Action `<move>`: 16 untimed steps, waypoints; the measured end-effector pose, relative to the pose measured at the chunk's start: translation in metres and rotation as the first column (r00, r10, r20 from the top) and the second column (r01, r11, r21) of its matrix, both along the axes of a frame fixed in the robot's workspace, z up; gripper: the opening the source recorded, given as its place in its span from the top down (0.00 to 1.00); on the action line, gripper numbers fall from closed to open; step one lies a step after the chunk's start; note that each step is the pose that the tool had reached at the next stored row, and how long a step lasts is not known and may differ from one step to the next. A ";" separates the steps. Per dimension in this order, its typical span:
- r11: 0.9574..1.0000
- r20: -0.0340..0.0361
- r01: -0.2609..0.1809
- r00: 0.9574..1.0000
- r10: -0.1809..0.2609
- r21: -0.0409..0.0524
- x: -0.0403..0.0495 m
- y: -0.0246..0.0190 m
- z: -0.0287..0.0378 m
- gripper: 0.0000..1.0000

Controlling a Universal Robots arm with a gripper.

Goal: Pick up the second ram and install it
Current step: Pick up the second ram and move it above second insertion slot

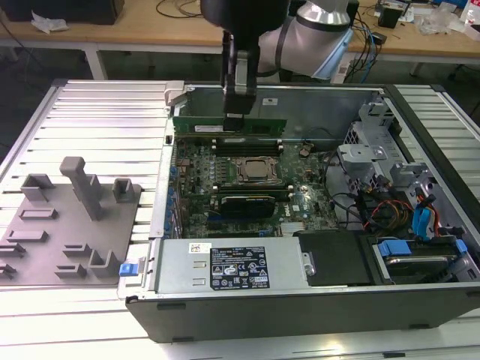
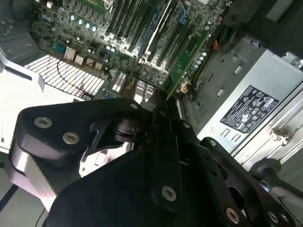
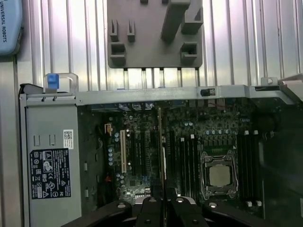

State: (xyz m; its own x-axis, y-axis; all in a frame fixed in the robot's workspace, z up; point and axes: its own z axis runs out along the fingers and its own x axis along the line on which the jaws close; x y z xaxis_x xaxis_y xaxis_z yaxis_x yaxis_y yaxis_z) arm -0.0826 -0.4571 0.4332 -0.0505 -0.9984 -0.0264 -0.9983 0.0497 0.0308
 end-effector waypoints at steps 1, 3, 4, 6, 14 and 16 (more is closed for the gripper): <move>1.000 0.000 0.000 1.000 0.000 0.000 0.0018 0.0002 0.0000 0.87; 1.000 0.000 0.000 1.000 0.000 0.000 0.0071 0.0007 -0.0003 0.87; 1.000 0.000 0.000 1.000 0.000 0.000 0.0088 0.0008 -0.0003 0.87; 1.000 -0.001 0.000 1.000 0.000 0.000 0.0130 0.0014 -0.0004 0.87; 1.000 -0.003 0.000 1.000 0.000 0.004 0.0419 0.0126 -0.0026 0.87; 1.000 -0.003 0.000 1.000 0.000 0.004 0.0475 0.0198 -0.0033 0.87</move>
